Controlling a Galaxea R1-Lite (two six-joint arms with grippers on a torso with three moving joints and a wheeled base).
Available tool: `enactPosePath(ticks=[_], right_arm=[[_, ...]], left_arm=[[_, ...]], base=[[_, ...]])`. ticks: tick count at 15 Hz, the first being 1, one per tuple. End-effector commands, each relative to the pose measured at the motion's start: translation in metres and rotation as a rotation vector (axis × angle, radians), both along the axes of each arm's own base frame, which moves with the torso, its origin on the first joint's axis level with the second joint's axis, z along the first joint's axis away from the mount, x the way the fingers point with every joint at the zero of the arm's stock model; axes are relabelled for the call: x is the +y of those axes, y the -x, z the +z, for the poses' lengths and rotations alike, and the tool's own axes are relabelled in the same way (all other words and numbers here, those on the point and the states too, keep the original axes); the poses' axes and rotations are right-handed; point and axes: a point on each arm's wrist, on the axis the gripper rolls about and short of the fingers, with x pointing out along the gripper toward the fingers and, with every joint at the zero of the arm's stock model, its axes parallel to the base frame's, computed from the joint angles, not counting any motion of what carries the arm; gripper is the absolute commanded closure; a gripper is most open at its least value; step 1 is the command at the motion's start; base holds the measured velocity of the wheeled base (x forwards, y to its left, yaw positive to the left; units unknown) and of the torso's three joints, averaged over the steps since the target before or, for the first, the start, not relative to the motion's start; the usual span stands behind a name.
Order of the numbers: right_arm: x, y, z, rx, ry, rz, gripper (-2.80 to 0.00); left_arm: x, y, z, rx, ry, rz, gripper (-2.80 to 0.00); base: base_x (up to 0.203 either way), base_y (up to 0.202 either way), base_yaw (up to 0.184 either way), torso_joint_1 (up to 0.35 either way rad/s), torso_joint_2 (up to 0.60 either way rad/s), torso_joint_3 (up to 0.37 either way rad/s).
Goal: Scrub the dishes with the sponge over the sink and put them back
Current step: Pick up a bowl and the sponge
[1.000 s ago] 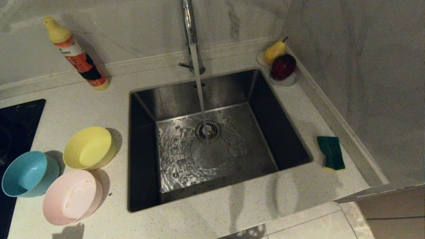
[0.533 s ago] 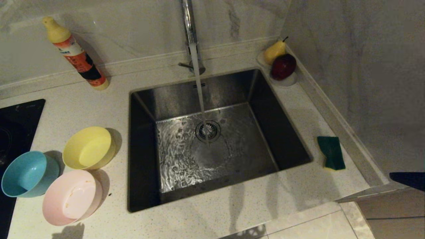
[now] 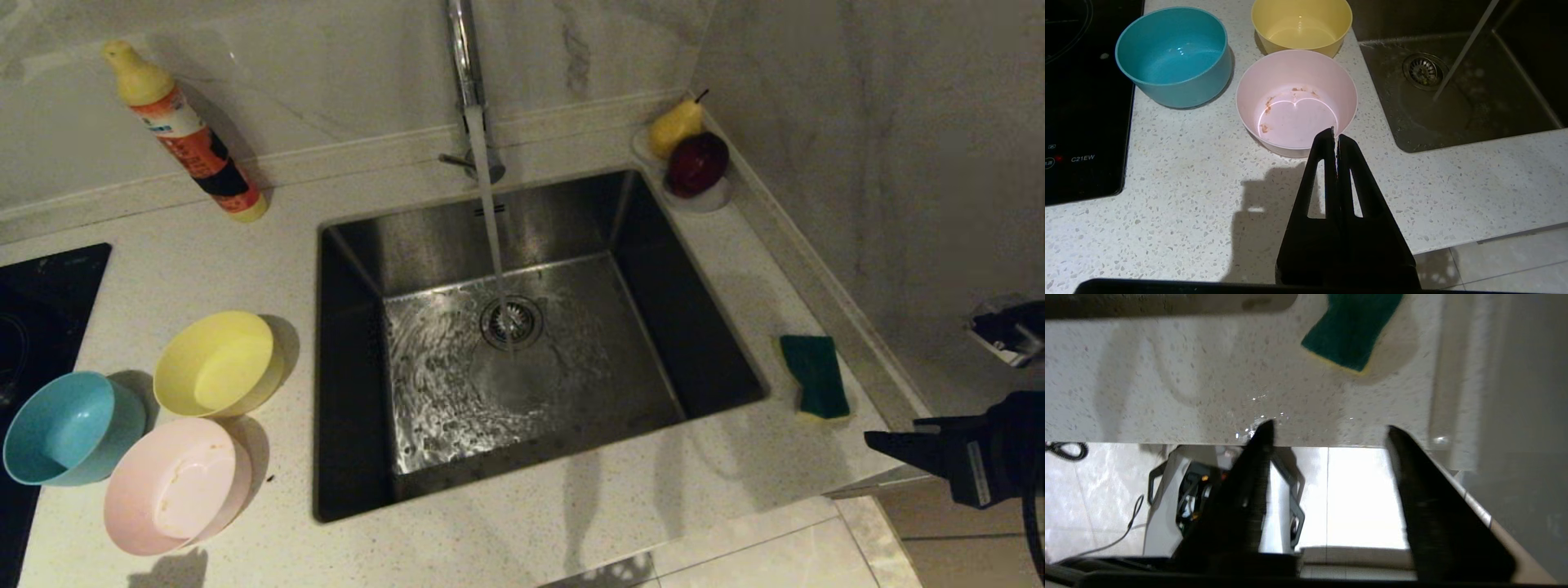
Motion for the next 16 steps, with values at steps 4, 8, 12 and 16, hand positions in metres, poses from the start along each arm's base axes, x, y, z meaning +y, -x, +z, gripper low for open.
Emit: enactPosePath(ticks=[4,8,12,16], right_arm=[[0.007,-0.02,-0.017,0.097,-0.015,-0.007,-2.8],[0.011,-0.039,-0.031,0.088,-0.017,-0.008,-2.8],[0.013,-0.056,-0.044,0.089,-0.011,-0.016,-2.8],[0.015,-0.069,-0.045,0.048,0.01,-0.054,-2.8]], left_arm=[[0.0,-0.003,-0.011,0.039,0.0,0.002,0.0],[0.0,-0.003,-0.011,0.039,0.0,0.0,0.0],[0.0,-0.003,-0.011,0.039,0.0,0.0,0.0],[0.0,-0.003,-0.011,0.039,0.0,0.001,0.0]], base=[[0.0,0.0,0.0,0.0,0.0,0.0],[0.0,0.0,0.0,0.0,0.0,0.0],[0.0,0.0,0.0,0.0,0.0,0.0],[0.0,0.0,0.0,0.0,0.0,0.0]])
